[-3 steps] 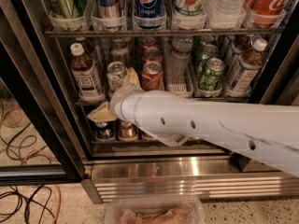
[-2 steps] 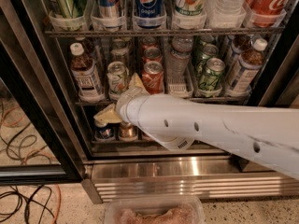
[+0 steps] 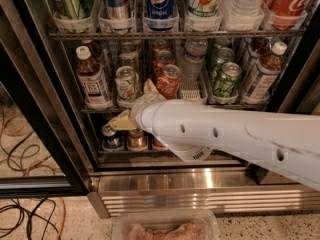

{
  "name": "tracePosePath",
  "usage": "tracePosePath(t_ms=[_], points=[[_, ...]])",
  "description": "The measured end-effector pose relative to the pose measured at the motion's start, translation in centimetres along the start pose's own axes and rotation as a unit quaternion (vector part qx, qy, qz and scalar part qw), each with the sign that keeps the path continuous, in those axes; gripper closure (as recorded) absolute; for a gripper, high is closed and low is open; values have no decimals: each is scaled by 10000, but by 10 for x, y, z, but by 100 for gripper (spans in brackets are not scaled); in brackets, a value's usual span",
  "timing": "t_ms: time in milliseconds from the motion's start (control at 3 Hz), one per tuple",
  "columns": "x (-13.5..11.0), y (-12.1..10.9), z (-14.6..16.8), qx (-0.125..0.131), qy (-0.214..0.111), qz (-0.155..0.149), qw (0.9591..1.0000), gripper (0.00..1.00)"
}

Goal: Pick 7up can from middle shelf of fridge

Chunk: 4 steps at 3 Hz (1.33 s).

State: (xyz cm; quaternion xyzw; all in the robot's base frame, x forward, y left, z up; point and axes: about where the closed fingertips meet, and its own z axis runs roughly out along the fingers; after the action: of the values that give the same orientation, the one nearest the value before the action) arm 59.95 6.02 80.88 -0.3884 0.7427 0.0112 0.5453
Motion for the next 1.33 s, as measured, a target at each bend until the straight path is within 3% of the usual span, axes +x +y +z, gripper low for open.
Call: tracePosePath(t_ms=[667, 1333], points=[[-27, -1, -7, -32, -173, 1, 9998, 0], [-47, 12, -1, -445, -345, -193, 9982, 0]])
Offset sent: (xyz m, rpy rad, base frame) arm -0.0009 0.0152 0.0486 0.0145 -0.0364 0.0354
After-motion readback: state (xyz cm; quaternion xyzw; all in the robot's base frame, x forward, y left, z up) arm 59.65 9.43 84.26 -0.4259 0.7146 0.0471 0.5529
